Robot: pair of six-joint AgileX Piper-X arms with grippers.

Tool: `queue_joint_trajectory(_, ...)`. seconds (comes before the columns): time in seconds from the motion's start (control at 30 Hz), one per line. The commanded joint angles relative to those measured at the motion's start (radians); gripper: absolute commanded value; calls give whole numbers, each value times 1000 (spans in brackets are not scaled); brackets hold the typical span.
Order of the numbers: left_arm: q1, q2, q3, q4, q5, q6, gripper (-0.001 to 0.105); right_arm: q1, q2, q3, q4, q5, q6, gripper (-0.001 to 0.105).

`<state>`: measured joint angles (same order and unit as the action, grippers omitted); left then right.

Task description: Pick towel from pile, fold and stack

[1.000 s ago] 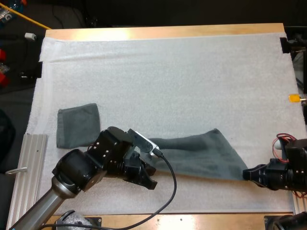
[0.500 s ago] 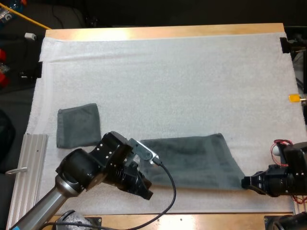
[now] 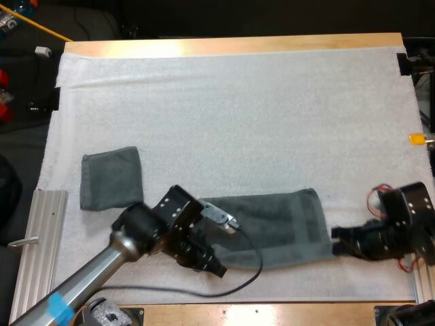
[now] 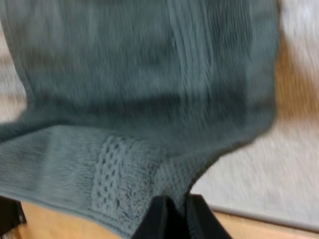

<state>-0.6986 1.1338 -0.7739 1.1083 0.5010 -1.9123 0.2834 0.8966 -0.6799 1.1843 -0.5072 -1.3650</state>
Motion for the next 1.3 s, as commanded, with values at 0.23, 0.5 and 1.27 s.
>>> queue_joint_trajectory(0.23,71,162,0,-104,-11,-5,0,2,197,-2,-179,3,54,0)
queue_joint_trajectory(0.5,228,238,0,-221,57,-5,0,2,334,-2,-356,3,144,0)
queue_joint_trajectory(1.27,268,333,0,-299,-87,-26,0,0,380,-2,-529,79,242,0)
